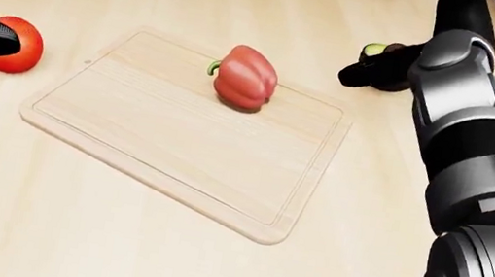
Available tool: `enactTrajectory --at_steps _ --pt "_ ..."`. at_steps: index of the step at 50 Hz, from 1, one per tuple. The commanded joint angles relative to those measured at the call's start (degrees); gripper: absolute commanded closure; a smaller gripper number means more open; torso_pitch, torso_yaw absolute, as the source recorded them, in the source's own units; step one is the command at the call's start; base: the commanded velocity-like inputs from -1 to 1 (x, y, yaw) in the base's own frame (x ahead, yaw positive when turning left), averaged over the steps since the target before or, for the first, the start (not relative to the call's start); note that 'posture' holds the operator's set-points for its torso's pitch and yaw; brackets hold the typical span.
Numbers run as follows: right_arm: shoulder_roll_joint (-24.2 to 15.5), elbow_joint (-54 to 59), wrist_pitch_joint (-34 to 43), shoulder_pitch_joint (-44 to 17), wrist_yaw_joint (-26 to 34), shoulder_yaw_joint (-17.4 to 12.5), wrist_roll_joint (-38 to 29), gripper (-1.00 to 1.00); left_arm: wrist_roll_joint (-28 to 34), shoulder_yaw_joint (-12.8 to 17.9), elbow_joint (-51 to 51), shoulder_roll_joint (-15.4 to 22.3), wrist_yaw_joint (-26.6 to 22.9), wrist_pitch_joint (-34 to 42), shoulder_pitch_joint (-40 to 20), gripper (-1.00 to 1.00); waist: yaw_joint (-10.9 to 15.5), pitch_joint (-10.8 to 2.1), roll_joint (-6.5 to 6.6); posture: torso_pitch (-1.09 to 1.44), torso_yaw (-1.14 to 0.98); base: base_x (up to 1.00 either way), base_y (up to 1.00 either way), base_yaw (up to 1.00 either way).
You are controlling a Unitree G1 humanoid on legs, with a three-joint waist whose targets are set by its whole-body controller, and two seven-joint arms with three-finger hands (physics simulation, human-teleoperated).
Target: Place the avocado, onion, tomato and bell pepper on the cutting board.
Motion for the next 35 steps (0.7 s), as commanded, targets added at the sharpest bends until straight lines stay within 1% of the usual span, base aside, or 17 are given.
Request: enactTrajectory --at_steps 1,5,11,20,22,24,25,28,30,32,35 --pt "-0.53 -2.37 -1.41 -2.42 -2.55 0.17 0.18 -1.0 0.16 0.6 -1.15 0.82 0.23 -1.38 -1.4 -1.0 0.01 -1.68 0.05 0.0 0.0 0.0 0.0 0.0" --pt "-0.18 -2.06 -1.33 -1.94 -4.31 0.14 0.66 -1.0 0.03 0.83 -1.15 0.89 0.22 -1.45 -1.23 -1.0 0.04 -1.69 0.04 0.0 0.0 0.0 0.0 0.0" --pt "0.07 -1.71 -1.66 -1.29 -7.96 -1.13 2.86 -1.0 -0.13 1.0 -1.55 1.08 0.22 -1.18 -0.99 -1.0 0.12 -1.77 -0.01 0.0 0.0 0.0 0.0 0.0" --pt "0.32 -1.37 -1.85 -0.3 -9.95 -1.47 4.75 -1.0 -0.28 1.24 -2.1 1.25 0.05 -0.95 -0.43 -1.0 0.15 -1.83 -0.07 0.0 0.0 0.0 0.0 0.0" --pt "0.35 -1.31 -1.89 0.07 -10.35 -1.69 5.23 -0.93 -0.4 1.41 -2.27 1.3 0.04 -0.72 -0.54 -1.0 0.16 -1.83 -0.09 0.0 0.0 0.0 0.0 0.0" --pt "0.33 -1.26 -1.93 0.27 -10.46 -1.57 5.31 -0.78 -0.41 1.43 -2.33 1.44 0.01 -0.61 -0.56 -1.0 0.18 -1.85 -0.11 0.0 0.0 0.0 0.0 0.0" --pt "0.34 -1.26 -1.99 0.33 -10.48 -1.55 5.36 -0.77 -0.44 1.51 -2.33 1.47 0.02 -0.55 -0.62 -1.0 0.18 -1.85 -0.13 0.0 0.0 0.0 0.0 0.0" --pt "0.42 -1.15 -1.92 0.5 -10.56 -1.56 5.55 -0.63 -0.71 1.94 -2.47 1.92 -0.18 -0.01 -0.99 -1.0 0.18 -1.88 -0.13 0.0 0.0 0.0 0.0 0.0" --pt "0.56 -1.07 -1.97 0.47 -10.34 -1.44 5.52 -0.61 -1.02 2.34 -2.87 2.34 -0.34 0.55 -1.1 -1.0 0.17 -1.88 -0.11 0.0 0.0 0.0 0.0 0.0" --pt "0.69 -0.98 -2.02 0.48 -10.26 -1.44 5.51 -0.52 -1.31 2.82 -3.2 2.71 -0.46 0.95 -1.03 -1.0 0.13 -1.85 -0.08 0.0 0.0 0.0 0.0 0.0" --pt "0.79 -0.9 -2.03 0.37 -10.07 -1.43 5.44 -0.5 -1.63 2.95 -3.2 2.99 -0.32 1.15 -1.21 -1.0 0.1 -1.8 -0.02 0.0 0.0 0.0 0.0 0.0"
